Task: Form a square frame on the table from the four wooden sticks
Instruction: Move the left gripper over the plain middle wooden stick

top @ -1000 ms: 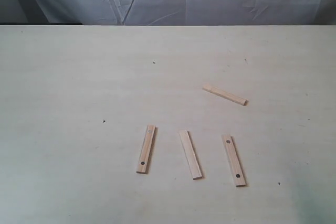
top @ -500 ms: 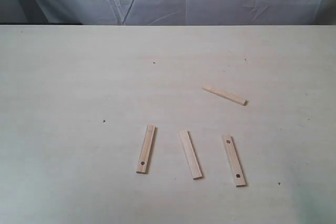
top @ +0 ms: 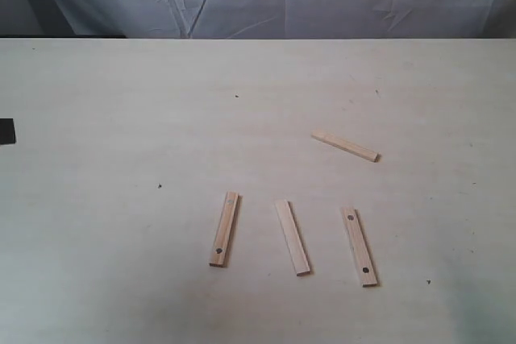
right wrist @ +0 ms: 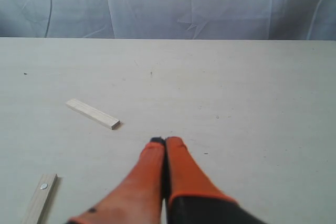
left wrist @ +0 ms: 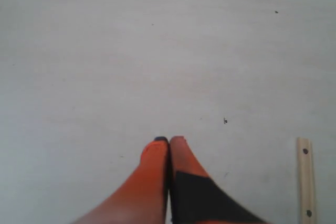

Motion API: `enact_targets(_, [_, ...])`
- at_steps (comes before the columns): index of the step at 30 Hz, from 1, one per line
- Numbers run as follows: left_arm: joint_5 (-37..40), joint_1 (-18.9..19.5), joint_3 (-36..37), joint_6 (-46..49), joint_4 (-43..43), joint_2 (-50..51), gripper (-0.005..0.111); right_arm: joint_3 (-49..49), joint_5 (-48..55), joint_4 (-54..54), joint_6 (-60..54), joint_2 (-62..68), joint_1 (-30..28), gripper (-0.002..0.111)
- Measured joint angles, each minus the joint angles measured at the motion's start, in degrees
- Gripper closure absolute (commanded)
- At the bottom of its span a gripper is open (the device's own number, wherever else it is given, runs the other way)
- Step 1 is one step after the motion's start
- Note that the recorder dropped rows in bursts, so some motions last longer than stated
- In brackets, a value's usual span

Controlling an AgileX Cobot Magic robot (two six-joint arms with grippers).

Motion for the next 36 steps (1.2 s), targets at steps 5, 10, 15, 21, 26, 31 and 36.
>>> enact_targets(5, [-0.6, -2.9, -4.1, 2.7, -2.8, 4.7, 0.107, 0.0, 0.0, 0.0, 0.0, 0.0, 0.0, 0.108])
enact_targets(10, [-1.0, -9.6, -8.6, 2.9, -2.8, 14.1, 0.107, 0.0, 0.0, 0.0, 0.0, 0.0, 0.0, 0.108])
enact_targets(15, [-3.8, -21.9, -14.2, -0.1, -2.8, 27.2, 0.107, 0.0, 0.0, 0.0, 0.0, 0.0, 0.0, 0.108])
enact_targets(21, [-3.8, -37.1, -27.5, -19.1, 8.0, 45.2, 0.107, 0.0, 0.0, 0.0, 0.0, 0.0, 0.0, 0.108])
enact_targets(26, [-1.5, -43.6, -33.5, -35.0, 17.8, 52.7, 0.107, 0.0, 0.0, 0.0, 0.0, 0.0, 0.0, 0.108])
enact_targets(31, [-2.7, -45.0, -34.4, -42.0, 18.7, 56.0, 0.107, 0.0, 0.0, 0.0, 0.0, 0.0, 0.0, 0.108])
enact_targets(36, [-1.7, -45.9, -34.2, -43.0, 18.0, 57.4, 0.107, 0.0, 0.0, 0.0, 0.0, 0.0, 0.0, 0.108])
